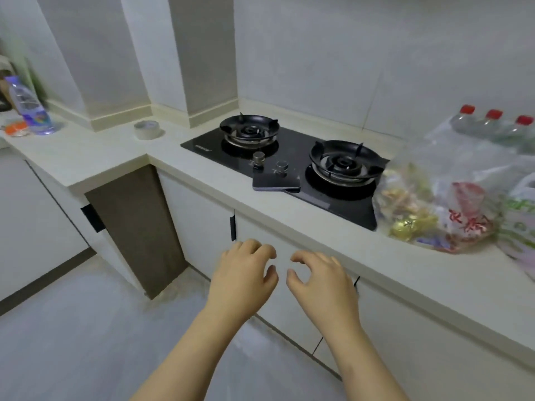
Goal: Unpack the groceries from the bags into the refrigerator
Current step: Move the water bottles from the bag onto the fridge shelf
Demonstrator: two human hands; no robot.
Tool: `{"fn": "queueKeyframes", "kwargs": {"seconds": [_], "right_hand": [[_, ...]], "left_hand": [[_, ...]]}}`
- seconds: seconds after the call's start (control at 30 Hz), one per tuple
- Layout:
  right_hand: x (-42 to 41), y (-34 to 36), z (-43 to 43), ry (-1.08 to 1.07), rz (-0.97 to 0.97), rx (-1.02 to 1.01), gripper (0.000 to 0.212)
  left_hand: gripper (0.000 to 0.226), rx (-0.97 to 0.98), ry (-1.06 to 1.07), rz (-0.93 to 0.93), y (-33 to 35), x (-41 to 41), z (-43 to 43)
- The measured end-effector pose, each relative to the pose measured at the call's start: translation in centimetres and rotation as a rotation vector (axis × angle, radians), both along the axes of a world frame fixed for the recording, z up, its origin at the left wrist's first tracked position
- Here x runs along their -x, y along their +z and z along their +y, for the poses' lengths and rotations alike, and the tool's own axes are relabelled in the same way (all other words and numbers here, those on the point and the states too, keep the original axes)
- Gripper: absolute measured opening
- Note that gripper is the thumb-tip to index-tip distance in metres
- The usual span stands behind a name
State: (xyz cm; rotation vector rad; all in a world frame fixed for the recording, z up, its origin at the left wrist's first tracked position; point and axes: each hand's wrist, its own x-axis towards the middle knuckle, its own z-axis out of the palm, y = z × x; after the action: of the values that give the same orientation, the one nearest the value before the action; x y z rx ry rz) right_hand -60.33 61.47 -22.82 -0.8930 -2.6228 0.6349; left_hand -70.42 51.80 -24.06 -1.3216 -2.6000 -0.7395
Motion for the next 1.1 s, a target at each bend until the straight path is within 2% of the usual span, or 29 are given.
{"fn": "queueKeyframes", "kwargs": {"seconds": [0.17, 0.37, 0.5, 0.67, 0.8, 1.1], "right_hand": [[3.3, 1.1, 4.5, -0.118, 0.018, -0.018, 0.029], [4.3, 1.8, 9.1, -0.301, 0.046, -0.023, 0.028], [3.8, 2.3, 12.3, -0.397, 0.091, -0.042, 0.026], [2.6, 3.5, 17.7, -0.476, 0.154, -0.102, 0.024], [1.3, 5.1, 22.9, -0.513, 0.153, -0.174, 0.022], [-3.1, 8.3, 34.8, -0.517, 0.2, -0.278, 0.029]], "left_hand": [[0.02, -0.021, -0.12, 0.012, 1.2, 4.2, 5.8], [0.029, -0.032, -0.289, 0.032, 2.4, 6.3, 12.1], [0.023, -0.054, -0.394, 0.064, 3.2, 6.7, 16.5], [0.019, -0.136, -0.452, 0.096, 5.0, 5.9, 22.7], [0.03, -0.164, -0.521, 0.142, 6.3, 4.8, 28.4], [0.034, -0.305, -0.539, 0.17, 9.4, 0.5, 41.1]]}}
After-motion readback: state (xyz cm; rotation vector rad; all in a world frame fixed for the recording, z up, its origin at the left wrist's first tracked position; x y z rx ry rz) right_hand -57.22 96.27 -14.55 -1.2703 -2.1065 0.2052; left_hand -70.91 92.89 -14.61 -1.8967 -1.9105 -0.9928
